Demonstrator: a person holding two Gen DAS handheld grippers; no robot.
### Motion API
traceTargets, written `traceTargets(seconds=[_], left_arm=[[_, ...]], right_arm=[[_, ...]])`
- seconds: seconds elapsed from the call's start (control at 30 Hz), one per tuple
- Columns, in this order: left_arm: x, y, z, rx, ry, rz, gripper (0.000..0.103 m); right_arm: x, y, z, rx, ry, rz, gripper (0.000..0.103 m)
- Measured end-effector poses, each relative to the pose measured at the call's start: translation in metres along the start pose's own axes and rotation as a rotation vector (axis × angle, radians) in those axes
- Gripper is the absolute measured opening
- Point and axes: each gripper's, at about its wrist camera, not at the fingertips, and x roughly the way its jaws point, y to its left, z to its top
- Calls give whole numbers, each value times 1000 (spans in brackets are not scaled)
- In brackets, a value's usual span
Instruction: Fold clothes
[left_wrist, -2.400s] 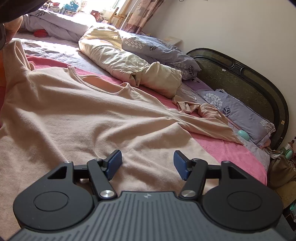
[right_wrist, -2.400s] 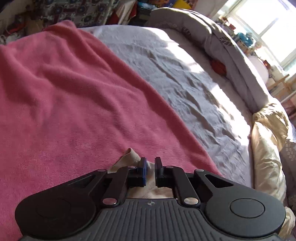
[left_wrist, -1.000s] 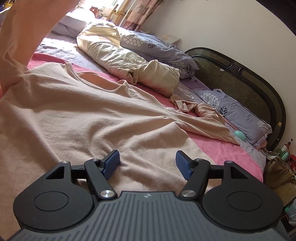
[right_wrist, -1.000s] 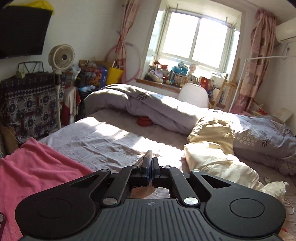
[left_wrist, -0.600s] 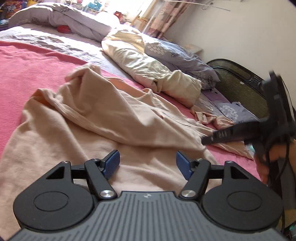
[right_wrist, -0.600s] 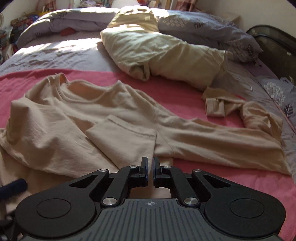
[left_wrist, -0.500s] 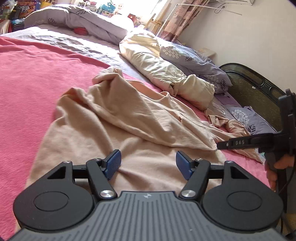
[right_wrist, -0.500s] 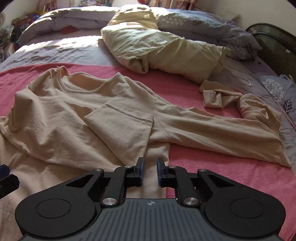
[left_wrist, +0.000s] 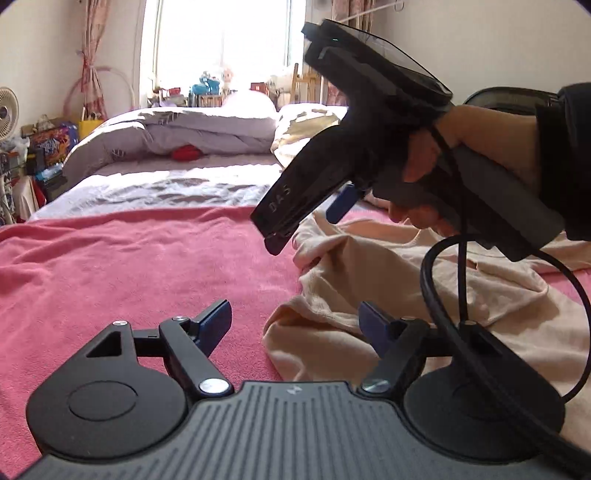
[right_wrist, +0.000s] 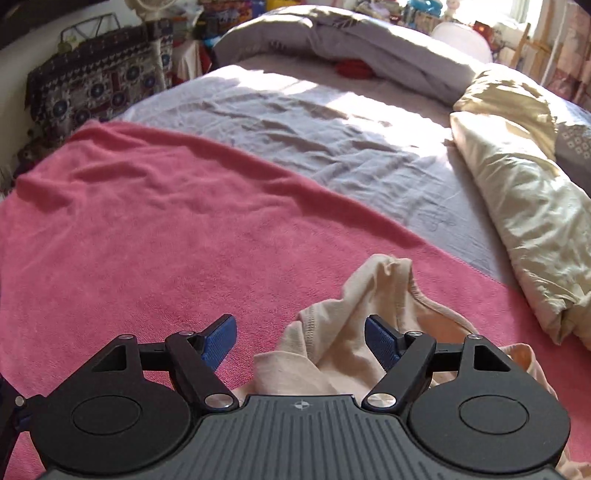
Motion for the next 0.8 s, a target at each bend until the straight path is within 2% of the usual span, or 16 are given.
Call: traceTargets(seconds=[0.03, 0.07, 0.1, 0.2, 0.27, 0.33, 0.37, 0.47, 0.53, 0.6, 0.67, 0.7, 0.77, 0.8], left_arm=[[12, 3, 1, -21, 60, 5, 77], [21, 6, 2, -36, 103, 8, 78], [25, 6, 3, -38, 108, 9, 78], [34, 6, 6, -38, 122, 14, 79], [34, 1, 6, -5, 117, 23, 79], [35, -2, 5, 18, 117, 29, 79], [35, -3, 5, 26, 117, 31, 79], [36, -3, 6, 24, 115, 32, 79], [35, -5, 7, 34, 109, 36, 79], [33, -8, 10, 47, 101, 40, 79], [31, -12, 13, 60, 92, 44, 79], [30, -13, 15, 66, 88, 46, 79], [33, -20, 21, 110, 77, 51, 79], [36, -25, 25, 140, 71, 54, 79]], right_arm=[[7, 9, 1, -62, 9, -82, 42], [7, 9, 0, -61, -20, -143, 12], [3, 5, -2, -26, -64, -184, 12], [-22, -42, -14, 235, -183, -198, 12], [-28, -72, -34, 338, -174, -195, 16], [-25, -93, -60, 408, -113, -230, 25], [-24, -100, -75, 433, -87, -255, 27], [-23, -112, -110, 467, -38, -336, 31], [-28, -114, -123, 459, -57, -379, 32], [-41, -110, -122, 433, -146, -336, 36], [-51, -103, -113, 407, -229, -279, 56], [-53, -99, -103, 395, -260, -251, 61], [-44, -86, -77, 332, -246, -232, 76], [-35, -78, -67, 280, -216, -248, 77]])
